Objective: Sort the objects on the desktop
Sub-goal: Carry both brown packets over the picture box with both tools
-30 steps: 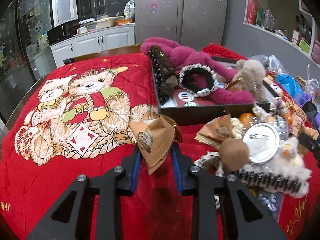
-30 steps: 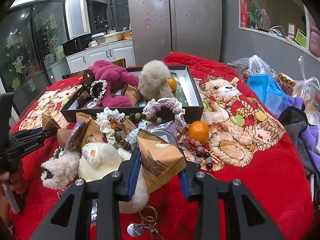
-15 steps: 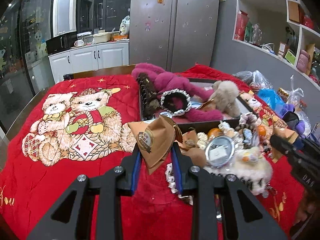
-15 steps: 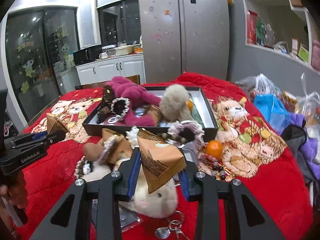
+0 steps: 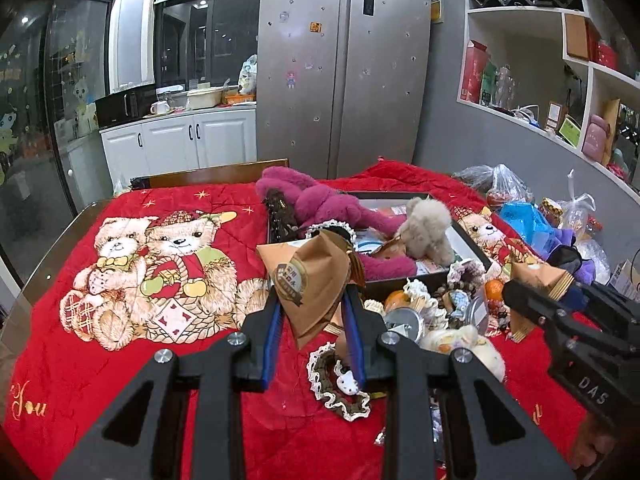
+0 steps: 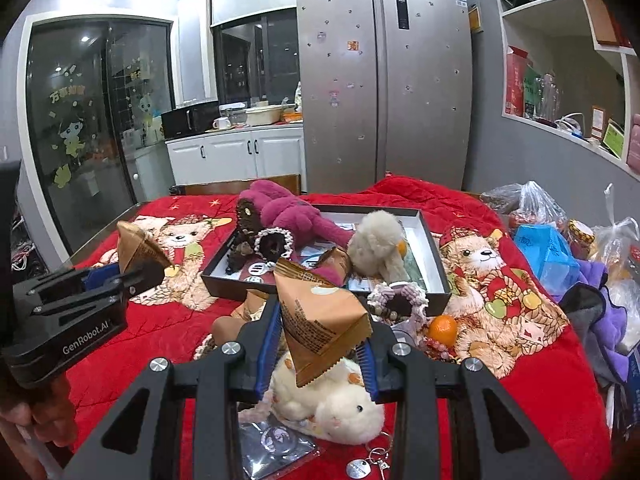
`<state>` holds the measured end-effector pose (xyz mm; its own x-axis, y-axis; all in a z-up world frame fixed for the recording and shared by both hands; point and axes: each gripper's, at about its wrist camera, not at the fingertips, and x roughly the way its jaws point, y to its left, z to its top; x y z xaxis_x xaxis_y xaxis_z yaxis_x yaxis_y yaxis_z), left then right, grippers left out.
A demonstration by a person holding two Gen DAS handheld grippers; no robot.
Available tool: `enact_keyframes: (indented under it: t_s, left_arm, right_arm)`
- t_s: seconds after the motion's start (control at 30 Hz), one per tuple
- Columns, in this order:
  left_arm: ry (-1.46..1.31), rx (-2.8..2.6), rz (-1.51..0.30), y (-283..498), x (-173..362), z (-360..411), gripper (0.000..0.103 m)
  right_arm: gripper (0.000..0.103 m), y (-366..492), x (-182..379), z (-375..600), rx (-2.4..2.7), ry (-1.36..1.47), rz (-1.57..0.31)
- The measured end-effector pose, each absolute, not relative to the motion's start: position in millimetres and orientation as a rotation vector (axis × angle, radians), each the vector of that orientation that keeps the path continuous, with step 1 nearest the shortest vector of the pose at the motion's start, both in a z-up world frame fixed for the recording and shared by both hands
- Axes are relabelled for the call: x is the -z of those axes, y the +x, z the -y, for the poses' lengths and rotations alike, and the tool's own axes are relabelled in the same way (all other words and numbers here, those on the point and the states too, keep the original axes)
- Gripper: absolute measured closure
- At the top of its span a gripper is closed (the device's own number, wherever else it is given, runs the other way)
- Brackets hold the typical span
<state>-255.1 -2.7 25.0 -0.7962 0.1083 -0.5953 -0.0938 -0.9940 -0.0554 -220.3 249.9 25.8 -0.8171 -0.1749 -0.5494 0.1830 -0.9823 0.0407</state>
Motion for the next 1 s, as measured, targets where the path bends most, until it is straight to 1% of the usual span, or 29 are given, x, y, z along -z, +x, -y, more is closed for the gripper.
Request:
enact_keyframes:
  t_s: [0.43, 0.63, 0.77, 1.0]
  left_arm:
    - [-0.933, -2.912, -0.005, -264, -68, -5, 0.074]
    - [-0.95, -2.89, -0.042, -284, -78, -16, 0.074]
    - [-0.974, -2.861, -0.044, -307, -75, -24, 0.074]
    - [-1.035, -2.826, -0.005, -371, -51, -38, 0.074]
  right_arm:
    - [0.068, -225, -62, -247, 2.768, 0.821, 0.01]
    - [0.068, -237, -74, -246, 2.799, 0.825, -0.037]
    - [0.068, -253, -79, -248, 2.805, 0.835, -0.046]
    - [0.068, -297, -74, -250, 2.795, 0.866, -0.066]
